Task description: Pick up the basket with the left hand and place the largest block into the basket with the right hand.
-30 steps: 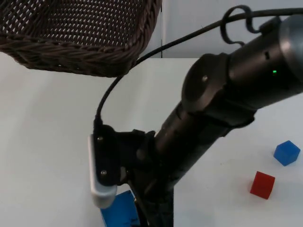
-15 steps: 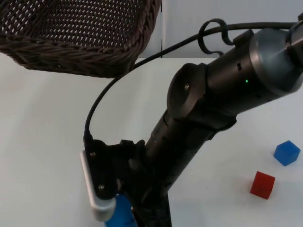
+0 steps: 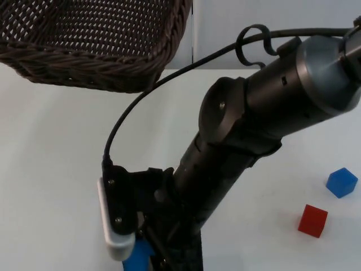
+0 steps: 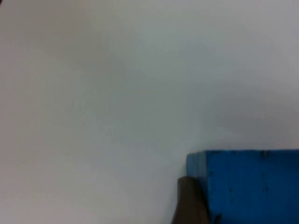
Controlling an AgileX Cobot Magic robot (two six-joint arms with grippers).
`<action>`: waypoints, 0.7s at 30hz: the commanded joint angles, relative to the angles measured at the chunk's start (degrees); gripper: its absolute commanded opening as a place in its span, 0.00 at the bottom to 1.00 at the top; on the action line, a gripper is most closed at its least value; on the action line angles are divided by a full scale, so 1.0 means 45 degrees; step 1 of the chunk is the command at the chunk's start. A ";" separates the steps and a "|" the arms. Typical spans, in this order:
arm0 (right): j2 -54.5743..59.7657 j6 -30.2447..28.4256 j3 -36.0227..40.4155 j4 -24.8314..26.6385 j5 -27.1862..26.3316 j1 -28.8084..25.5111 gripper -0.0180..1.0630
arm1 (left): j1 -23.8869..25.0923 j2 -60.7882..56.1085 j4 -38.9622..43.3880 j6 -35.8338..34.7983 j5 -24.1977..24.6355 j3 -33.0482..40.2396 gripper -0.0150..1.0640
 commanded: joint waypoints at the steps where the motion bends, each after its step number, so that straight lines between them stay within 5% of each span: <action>1: -0.0038 0.0513 -0.0054 -0.0395 0.0531 0.0026 0.02 | 0.0005 -0.0245 -0.0316 -0.0118 0.0037 -0.0024 0.01; 9: -0.0610 0.4926 -0.0012 -0.3964 0.1462 -0.0048 0.02 | 0.0005 -0.0245 -0.0088 -0.0221 0.0037 -0.0024 0.01; 21: -0.1622 0.4950 0.2439 -0.3781 -0.0115 -0.0193 0.02 | 0.0005 -0.0245 0.0156 -0.0420 0.0037 -0.0024 0.01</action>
